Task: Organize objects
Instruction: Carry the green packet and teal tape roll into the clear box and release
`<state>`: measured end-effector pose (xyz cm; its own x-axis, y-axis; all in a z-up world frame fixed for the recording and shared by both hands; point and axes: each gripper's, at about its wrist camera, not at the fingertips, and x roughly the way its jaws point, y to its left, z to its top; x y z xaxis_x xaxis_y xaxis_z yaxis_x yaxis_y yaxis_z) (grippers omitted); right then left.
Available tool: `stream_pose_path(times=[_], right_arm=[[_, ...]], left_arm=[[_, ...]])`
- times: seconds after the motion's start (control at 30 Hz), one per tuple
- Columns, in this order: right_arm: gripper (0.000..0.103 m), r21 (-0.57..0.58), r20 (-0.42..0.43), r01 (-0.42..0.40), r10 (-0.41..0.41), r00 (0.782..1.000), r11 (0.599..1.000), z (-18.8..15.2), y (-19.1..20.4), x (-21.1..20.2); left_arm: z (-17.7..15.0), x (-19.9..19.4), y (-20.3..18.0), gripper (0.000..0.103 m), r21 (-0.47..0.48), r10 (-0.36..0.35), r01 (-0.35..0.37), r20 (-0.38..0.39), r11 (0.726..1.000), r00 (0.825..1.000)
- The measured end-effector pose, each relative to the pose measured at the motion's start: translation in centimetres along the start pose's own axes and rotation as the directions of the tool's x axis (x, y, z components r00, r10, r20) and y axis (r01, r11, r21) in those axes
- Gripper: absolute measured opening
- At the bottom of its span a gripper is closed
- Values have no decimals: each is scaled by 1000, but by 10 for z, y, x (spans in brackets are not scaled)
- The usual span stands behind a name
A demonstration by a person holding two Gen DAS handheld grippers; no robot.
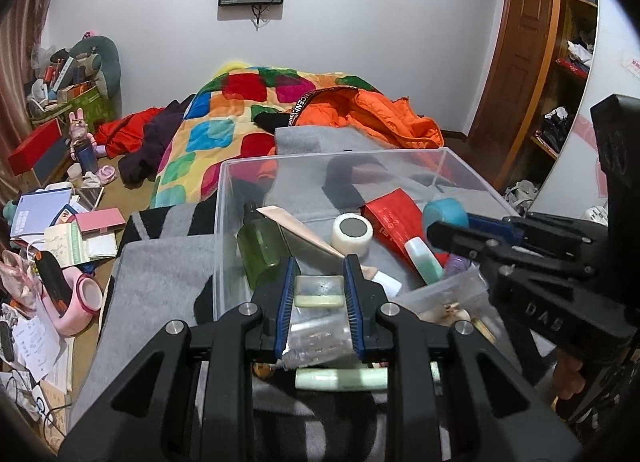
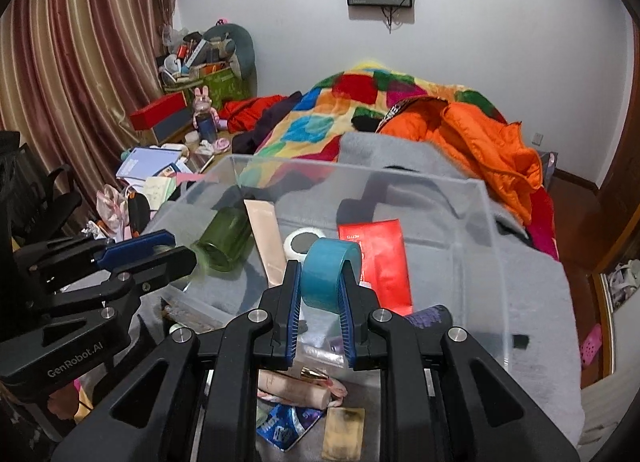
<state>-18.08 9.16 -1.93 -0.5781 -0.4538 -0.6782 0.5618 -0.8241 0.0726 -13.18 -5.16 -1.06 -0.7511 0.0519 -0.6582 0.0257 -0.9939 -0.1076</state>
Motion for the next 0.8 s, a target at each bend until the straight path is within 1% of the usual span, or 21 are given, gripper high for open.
stream_pose_path(times=[0.23,0.37,0.5,0.53,0.6,0.67,0.8], right_arm=[[16,-18,-33,4,-5,999,1000,-1,4,12],[17,-22,-48,5,-6,999,1000,-2,5,13],[30,-8,-48,-26,25,999,1000,-2,4,10],[32,-10,-42,-23,23,999,1000,-3,5,8],[33,-14,-36,-19,19,999,1000,-4,5,5],[33,-13,-31,-21,20,999,1000,-5,5,0],[33,-8,-13,-18,18,1000,1000,-8,3,-14]], left_arm=[[3,9,0,24,6,-13,13,-8,1000,1000],[0,5,-1,24,6,-21,21,-4,1000,1000],[-3,1,-5,24,10,-29,29,-5,1000,1000],[-4,0,-6,25,10,-32,32,-5,999,999],[-5,-3,-8,26,10,-38,38,-6,999,999],[-6,-5,-9,29,10,-41,41,-5,999,999],[-12,-17,-12,41,22,-41,41,6,999,999]])
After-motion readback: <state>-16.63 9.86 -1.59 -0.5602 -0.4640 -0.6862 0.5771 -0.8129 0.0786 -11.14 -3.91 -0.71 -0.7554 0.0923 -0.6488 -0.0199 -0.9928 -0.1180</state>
